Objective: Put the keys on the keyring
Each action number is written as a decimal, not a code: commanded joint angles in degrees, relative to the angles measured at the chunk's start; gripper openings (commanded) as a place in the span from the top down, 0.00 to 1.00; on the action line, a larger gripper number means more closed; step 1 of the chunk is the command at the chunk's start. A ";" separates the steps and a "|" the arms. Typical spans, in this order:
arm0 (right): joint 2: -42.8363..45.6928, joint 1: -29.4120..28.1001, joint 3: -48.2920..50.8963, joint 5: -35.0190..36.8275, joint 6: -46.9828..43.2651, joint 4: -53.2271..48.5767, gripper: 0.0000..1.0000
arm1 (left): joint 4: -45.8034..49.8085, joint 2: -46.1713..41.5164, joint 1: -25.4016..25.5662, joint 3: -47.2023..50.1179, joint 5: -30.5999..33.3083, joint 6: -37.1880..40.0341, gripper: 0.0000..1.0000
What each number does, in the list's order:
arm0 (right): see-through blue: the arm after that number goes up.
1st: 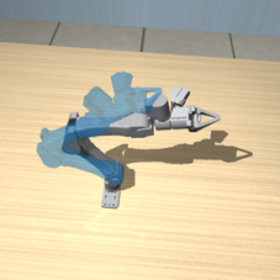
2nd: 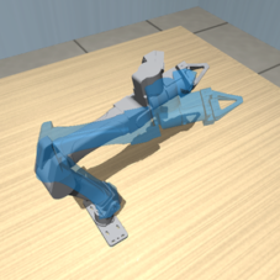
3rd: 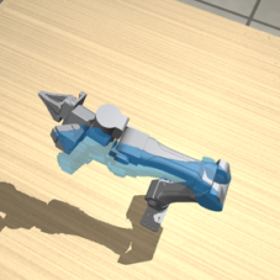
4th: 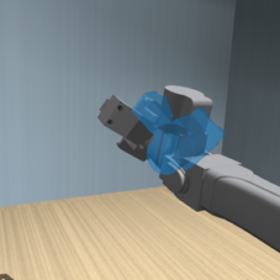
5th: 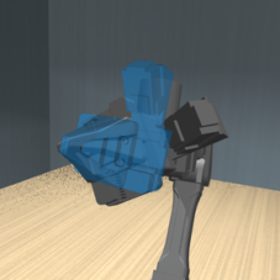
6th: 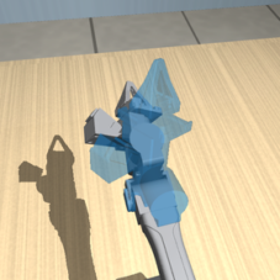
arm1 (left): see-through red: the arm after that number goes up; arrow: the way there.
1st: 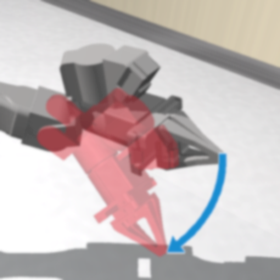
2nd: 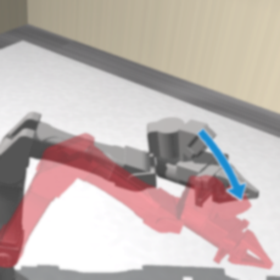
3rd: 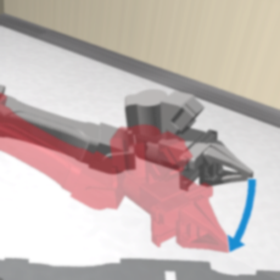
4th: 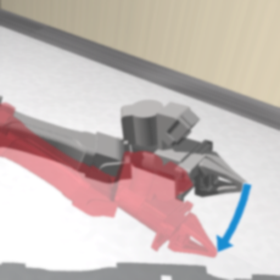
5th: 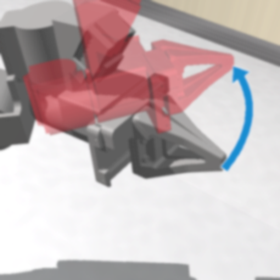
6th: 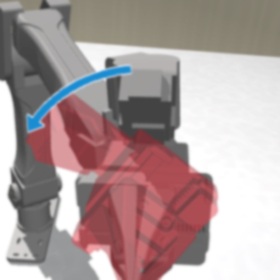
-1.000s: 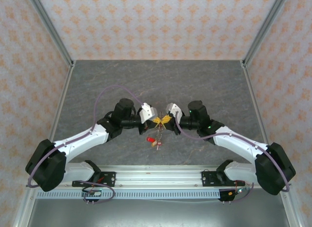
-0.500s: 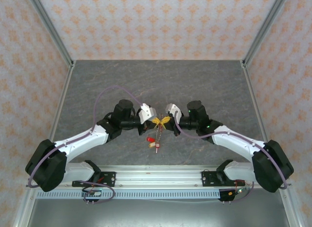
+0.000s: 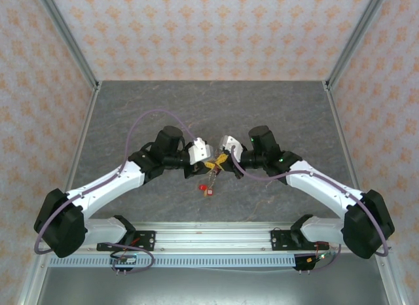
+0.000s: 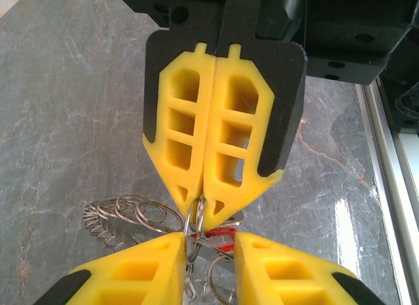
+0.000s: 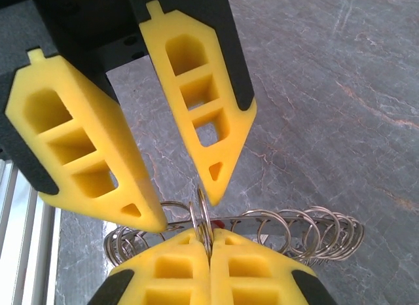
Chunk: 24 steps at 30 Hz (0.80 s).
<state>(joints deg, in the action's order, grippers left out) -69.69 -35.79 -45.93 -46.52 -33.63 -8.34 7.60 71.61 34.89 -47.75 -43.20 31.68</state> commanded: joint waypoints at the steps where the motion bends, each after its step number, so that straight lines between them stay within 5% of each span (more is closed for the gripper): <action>1: 0.18 0.04 -2.65 -1.31 -2.71 -1.78 1.00 | 3.81 0.57 0.35 -2.68 -0.14 2.52 0.77; 5: -0.09 -0.57 -3.54 -1.48 -2.85 -1.86 1.00 | 5.10 1.25 0.35 -3.74 -1.26 3.32 0.79; 12: 0.18 -0.96 -3.37 -0.48 -2.22 -1.14 0.98 | 5.39 1.60 0.35 -4.62 -2.29 3.12 1.00; 16: 1.40 0.21 0.68 3.00 0.15 0.72 0.91 | -2.12 0.00 -0.02 -1.18 -3.02 -1.19 1.00; 24: -0.86 2.64 8.77 -1.99 8.79 10.44 0.87 | -16.93 -1.48 -1.28 4.11 -7.66 -10.93 1.00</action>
<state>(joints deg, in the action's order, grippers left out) -69.58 -33.91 -39.16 -47.86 -28.32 -1.93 0.36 72.58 34.04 -44.14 -46.41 25.21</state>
